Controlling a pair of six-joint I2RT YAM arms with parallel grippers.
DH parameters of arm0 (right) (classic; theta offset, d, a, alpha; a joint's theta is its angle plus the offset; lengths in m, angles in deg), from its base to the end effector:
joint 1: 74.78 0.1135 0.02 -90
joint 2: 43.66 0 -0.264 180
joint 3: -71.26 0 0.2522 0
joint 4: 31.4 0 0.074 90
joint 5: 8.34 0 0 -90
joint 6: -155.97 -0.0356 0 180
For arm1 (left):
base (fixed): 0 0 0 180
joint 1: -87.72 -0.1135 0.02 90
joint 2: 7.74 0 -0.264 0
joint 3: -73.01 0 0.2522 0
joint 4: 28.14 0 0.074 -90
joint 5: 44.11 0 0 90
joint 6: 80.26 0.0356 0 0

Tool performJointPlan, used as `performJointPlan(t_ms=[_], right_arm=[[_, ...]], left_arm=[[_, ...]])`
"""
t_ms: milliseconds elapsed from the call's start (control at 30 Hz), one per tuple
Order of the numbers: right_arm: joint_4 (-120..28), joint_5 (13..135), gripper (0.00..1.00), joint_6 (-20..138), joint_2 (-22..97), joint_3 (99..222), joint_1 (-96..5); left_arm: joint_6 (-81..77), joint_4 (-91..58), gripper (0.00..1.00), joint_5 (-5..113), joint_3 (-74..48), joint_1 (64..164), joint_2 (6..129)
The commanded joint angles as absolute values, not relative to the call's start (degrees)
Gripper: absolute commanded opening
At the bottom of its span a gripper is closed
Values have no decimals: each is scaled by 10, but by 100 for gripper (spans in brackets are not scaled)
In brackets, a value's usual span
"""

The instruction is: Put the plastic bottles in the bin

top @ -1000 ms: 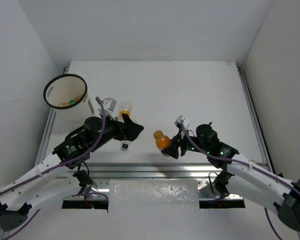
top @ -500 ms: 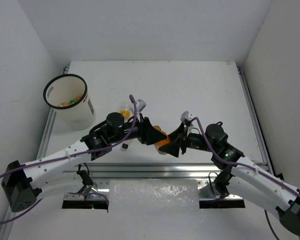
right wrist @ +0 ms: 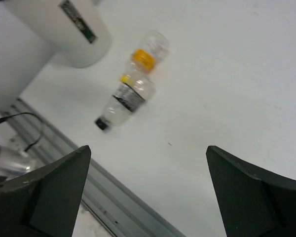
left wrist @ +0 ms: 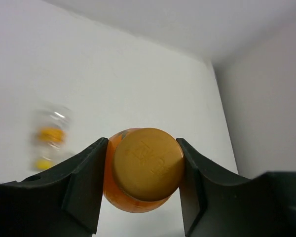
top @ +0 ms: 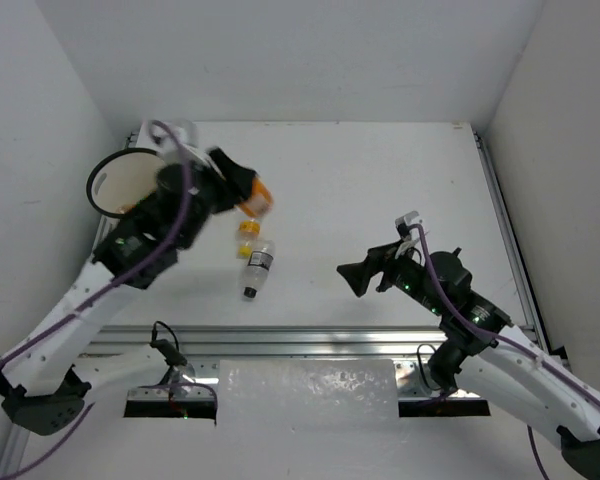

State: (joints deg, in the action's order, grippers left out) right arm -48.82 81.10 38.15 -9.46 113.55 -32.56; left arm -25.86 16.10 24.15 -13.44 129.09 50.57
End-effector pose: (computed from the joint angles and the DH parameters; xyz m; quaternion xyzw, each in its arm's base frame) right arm 0.1179 0.1074 0.2796 -0.0987 0.7559 0.3745 0.5279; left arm 0.1637 -0.1266 0.4274 -0.0737 0.7895 -0.2494 0.5559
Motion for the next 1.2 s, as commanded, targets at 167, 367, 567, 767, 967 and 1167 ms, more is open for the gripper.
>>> performJointPlan(t_ms=[167, 367, 567, 767, 967, 1167], right_arm=[[-605, 905, 99, 346, -19, 1198, -325], [-435, 753, 99, 324, 90, 1198, -322], [-395, 818, 99, 227, 305, 1293, -278], [-511, 981, 99, 117, 549, 1504, -179], [-728, 1062, 99, 53, 771, 1755, -157], [-787, 1118, 97, 10, 807, 1748, -156]], left_arm=[[-168, 327, 0, 42, -297, 935, 589], [-153, 234, 53, 163, -271, 769, 672], [-163, 214, 100, 167, -250, 769, 673], [-154, 186, 100, 225, -181, 770, 573], [-130, 180, 100, 283, -76, 774, 456], [-111, 204, 100, 306, -68, 819, 432]])
